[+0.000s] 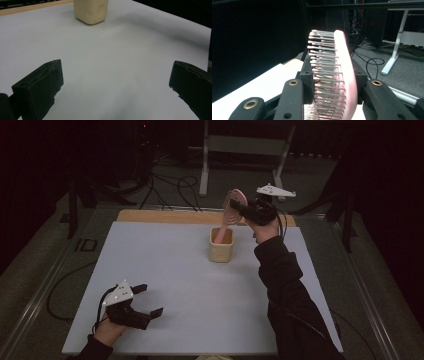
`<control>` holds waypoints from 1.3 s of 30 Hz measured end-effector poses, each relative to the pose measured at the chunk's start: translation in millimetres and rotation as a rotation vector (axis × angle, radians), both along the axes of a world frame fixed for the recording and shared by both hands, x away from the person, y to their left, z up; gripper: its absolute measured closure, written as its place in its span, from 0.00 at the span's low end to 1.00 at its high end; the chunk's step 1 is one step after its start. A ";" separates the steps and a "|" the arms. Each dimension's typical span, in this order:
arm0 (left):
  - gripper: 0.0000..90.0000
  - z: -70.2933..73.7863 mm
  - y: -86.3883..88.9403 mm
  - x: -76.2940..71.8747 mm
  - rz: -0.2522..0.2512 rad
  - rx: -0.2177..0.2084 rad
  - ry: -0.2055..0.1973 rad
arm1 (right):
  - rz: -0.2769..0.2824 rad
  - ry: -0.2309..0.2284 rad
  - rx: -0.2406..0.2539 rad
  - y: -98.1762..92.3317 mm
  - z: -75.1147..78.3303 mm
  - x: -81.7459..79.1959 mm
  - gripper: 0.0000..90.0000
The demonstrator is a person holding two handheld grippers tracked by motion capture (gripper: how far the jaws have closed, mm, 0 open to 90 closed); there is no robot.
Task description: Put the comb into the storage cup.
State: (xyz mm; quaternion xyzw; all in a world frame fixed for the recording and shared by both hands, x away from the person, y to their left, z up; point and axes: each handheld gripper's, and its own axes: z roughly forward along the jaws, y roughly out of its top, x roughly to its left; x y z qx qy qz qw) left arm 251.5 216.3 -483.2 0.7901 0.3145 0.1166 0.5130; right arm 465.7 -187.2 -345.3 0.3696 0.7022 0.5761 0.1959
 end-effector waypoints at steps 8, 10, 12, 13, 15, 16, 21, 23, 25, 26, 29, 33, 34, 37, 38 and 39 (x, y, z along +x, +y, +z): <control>0.00 -0.1 0.1 0.0 0.001 0.002 0.000 | -0.007 0.022 0.005 -0.4 -13.2 3.0 0.72; 0.00 -0.2 0.0 0.0 0.000 0.008 -0.002 | -0.008 0.028 0.011 -1.0 -16.5 3.8 0.72; 0.00 -0.2 -0.1 0.0 0.001 0.007 -0.002 | -0.010 0.032 0.013 -1.4 -18.4 4.3 0.72; 0.00 0.0 0.1 -0.1 0.001 0.008 -0.003 | -0.010 0.033 0.013 -1.8 -19.5 4.7 0.72; 0.00 -0.2 0.1 -0.1 0.002 0.009 -0.003 | -0.011 0.039 0.021 -2.3 -23.5 5.6 0.72; 0.00 -0.4 0.1 -0.1 0.003 0.009 -0.002 | -0.010 0.038 0.019 -2.3 -24.7 5.9 0.72; 0.00 -0.7 -0.3 -0.2 0.002 0.008 -0.001 | -0.013 0.045 0.025 -2.4 -31.6 7.1 0.72; 0.00 -0.6 -0.3 -0.1 0.002 0.009 -0.004 | -0.014 0.053 0.029 -3.1 -34.6 7.7 0.72; 0.00 -0.4 -0.1 -0.3 0.001 0.004 -0.005 | -0.017 0.059 0.034 -4.1 -37.2 8.7 0.72; 0.00 -0.4 -0.2 -0.2 0.001 0.007 -0.005 | -0.018 0.062 0.038 -4.5 -38.5 9.2 0.72; 0.00 -0.7 -0.2 -0.2 0.002 0.007 -0.002 | -0.022 0.070 0.042 -5.0 -41.4 10.0 0.72; 0.00 -0.7 -0.2 -0.2 0.002 0.007 -0.003 | -0.021 0.085 0.043 -4.9 -43.8 11.2 0.72; 0.00 -0.7 -0.1 -0.1 0.001 0.007 -0.003 | -0.020 0.085 0.040 -4.5 -44.3 11.4 0.72; 0.00 -1.0 -0.2 0.0 0.001 0.006 -0.001 | -0.018 0.086 0.029 -3.7 -46.1 11.6 0.72; 0.00 -1.1 -0.2 0.0 0.001 0.007 -0.001 | -0.018 0.085 0.029 -3.9 -46.8 11.8 0.72; 0.00 -1.1 -0.2 0.0 0.000 0.008 0.000 | -0.018 0.088 0.029 -4.0 -47.6 12.0 0.72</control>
